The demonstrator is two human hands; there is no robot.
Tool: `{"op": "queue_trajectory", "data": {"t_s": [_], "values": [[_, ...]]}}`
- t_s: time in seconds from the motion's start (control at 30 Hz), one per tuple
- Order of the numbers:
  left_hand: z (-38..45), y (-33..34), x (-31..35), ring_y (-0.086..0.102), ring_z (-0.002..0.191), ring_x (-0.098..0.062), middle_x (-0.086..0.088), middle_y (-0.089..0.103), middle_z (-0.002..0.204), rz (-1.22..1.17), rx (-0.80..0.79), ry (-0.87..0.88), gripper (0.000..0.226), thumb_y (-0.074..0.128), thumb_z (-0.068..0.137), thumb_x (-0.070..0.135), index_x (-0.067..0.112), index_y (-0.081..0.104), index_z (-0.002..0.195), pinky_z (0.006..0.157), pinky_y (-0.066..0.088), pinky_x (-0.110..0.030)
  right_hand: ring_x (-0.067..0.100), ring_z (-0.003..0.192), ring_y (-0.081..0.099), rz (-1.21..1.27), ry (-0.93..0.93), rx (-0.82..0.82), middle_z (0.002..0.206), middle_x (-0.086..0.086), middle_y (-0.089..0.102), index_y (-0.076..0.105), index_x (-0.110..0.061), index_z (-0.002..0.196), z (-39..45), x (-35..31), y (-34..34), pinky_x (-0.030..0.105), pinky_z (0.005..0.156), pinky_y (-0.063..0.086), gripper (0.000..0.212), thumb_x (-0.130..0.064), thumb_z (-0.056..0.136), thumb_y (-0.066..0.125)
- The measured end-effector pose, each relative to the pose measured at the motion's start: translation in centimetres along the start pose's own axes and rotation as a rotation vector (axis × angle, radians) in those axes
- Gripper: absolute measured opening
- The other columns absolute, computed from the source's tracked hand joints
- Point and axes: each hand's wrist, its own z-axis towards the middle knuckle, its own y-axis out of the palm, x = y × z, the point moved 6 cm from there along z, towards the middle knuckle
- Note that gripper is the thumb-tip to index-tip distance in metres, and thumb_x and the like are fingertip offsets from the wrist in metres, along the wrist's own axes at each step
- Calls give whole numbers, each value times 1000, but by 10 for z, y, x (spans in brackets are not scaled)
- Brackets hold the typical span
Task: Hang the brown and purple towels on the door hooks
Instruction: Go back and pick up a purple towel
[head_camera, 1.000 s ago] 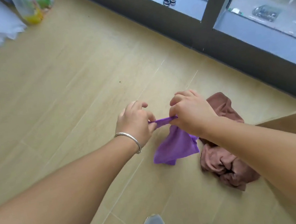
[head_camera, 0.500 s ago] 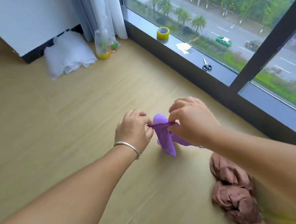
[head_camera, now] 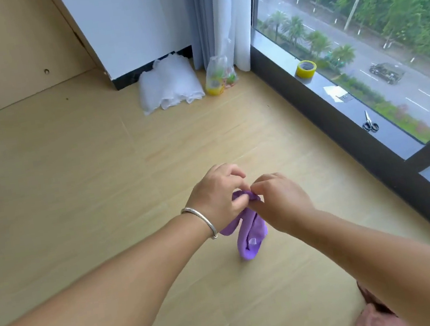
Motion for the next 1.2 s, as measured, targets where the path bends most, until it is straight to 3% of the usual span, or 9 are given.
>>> {"op": "queue_trajectory", "data": {"t_s": [0.17,0.27,0.4,0.57,0.67,0.83,0.97,1.2], "values": [[-23,-19,-40,53,108,-14,9,61,112,-95,75,-89,17,69,78,22,23,69,96,93,44,-34,20,91,54,55,-59,31,90,-4,62,69,-21,85,6,-36,0,33,71,45,23,-31,92,49],[-33,-16,-54,49,111,-11,13,59,116,-97,-15,-143,28,66,80,26,29,66,108,97,41,-29,17,86,54,82,-121,20,85,-7,61,70,-26,86,6,-50,-12,32,69,45,16,-22,82,55],[-46,-8,-64,46,115,-12,13,56,117,-74,-128,-204,24,62,83,29,30,67,106,98,39,-31,16,83,54,69,-228,15,82,-8,62,71,-30,87,1,-64,-24,32,68,46,21,-17,80,57],[-69,-9,-67,47,107,-11,14,58,107,3,-134,-282,4,62,81,34,31,61,83,89,45,-34,18,81,56,-8,-311,12,83,-8,64,71,-30,90,-13,-66,-25,31,69,43,22,-14,83,58],[-94,-9,-73,46,109,-9,18,58,104,50,-145,-338,12,65,78,35,37,54,73,86,45,-31,17,80,57,-8,-345,-4,81,-10,64,71,-31,89,-17,-65,-27,29,67,40,20,-16,84,58],[-144,-3,-87,42,116,-5,22,57,108,138,-168,-470,2,65,80,34,36,64,80,90,44,-30,17,84,57,-87,-437,-17,85,-9,65,70,-29,92,-25,-58,-34,25,69,29,16,-20,86,58],[-190,13,-99,45,109,-8,21,57,102,190,-142,-608,4,62,83,31,32,64,80,81,45,-28,18,86,58,-174,-513,-79,87,-8,65,69,-27,93,-36,-51,-28,23,73,28,13,-22,89,57],[-247,50,-119,47,109,-10,16,57,105,322,-133,-703,14,55,89,33,27,66,95,70,33,-26,21,76,59,-166,-467,-52,79,-8,64,69,-24,86,-44,-17,0,28,67,33,10,-15,84,64]]}}
